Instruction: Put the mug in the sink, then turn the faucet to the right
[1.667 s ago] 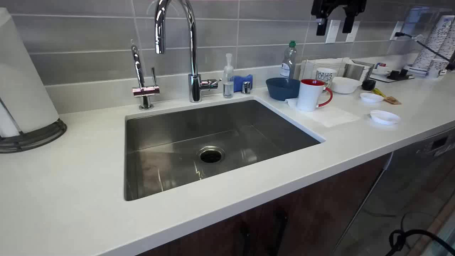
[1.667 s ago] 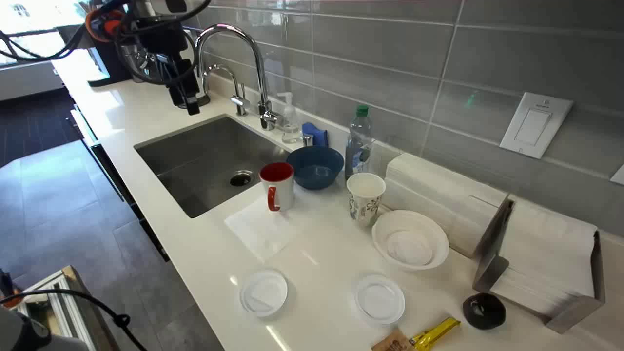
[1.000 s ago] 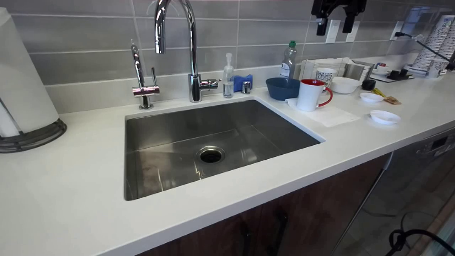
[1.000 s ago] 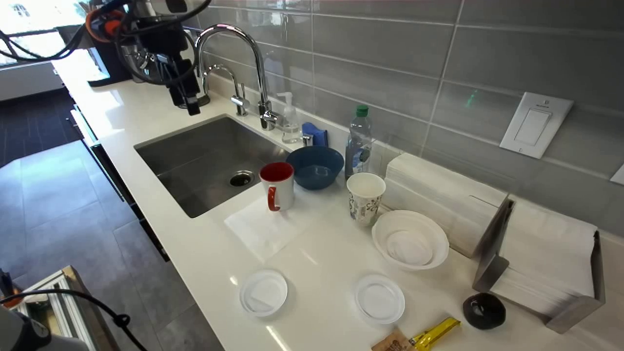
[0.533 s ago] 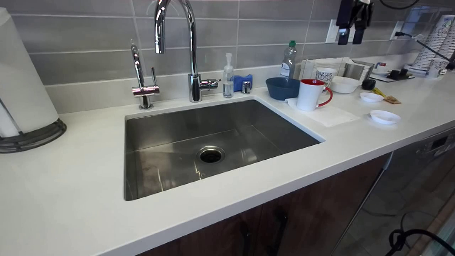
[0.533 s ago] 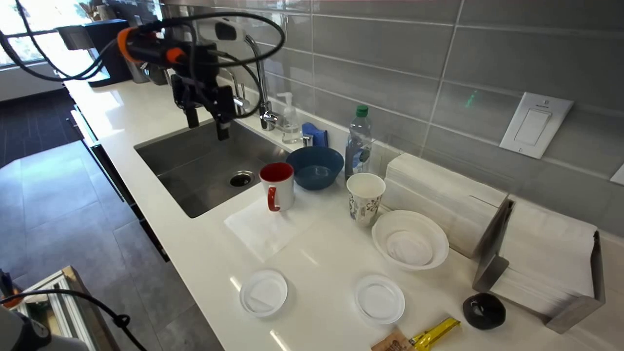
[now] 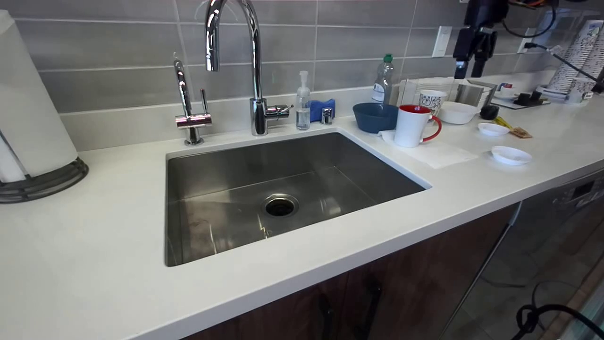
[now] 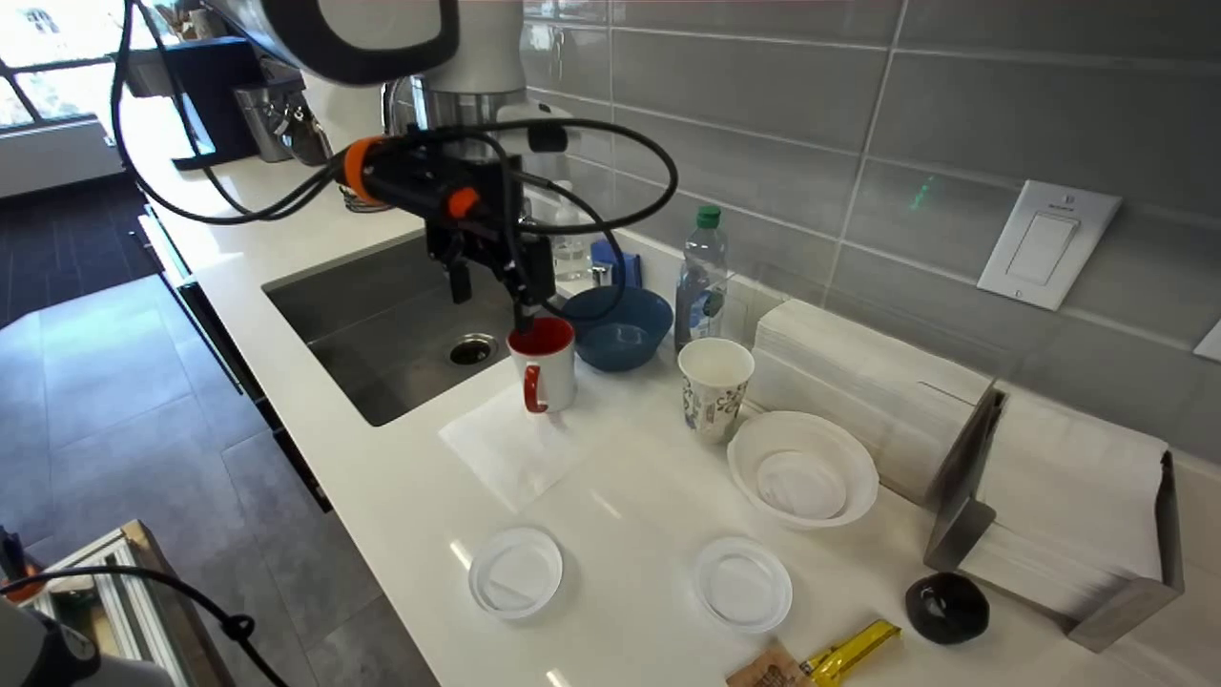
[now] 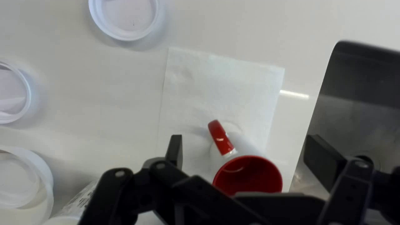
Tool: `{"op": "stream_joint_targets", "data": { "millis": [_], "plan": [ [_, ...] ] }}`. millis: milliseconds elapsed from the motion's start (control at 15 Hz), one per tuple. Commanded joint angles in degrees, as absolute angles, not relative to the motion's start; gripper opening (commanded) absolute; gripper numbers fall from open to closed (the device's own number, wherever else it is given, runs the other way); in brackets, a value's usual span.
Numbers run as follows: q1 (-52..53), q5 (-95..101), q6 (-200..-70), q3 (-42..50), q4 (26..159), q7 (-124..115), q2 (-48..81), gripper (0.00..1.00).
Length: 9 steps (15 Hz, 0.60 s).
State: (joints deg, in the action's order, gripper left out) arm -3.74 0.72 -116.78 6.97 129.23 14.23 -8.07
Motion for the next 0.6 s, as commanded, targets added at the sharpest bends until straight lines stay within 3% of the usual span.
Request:
{"op": "stream_joint_targets", "data": {
  "millis": [0,533],
  "plan": [
    [-4.27,-0.24,-118.75,7.01,129.14,14.24,-7.39,1.00],
    [-4.34,-3.56,-124.04,7.50,128.47,13.87,-4.46,1.00]
  ]
}}
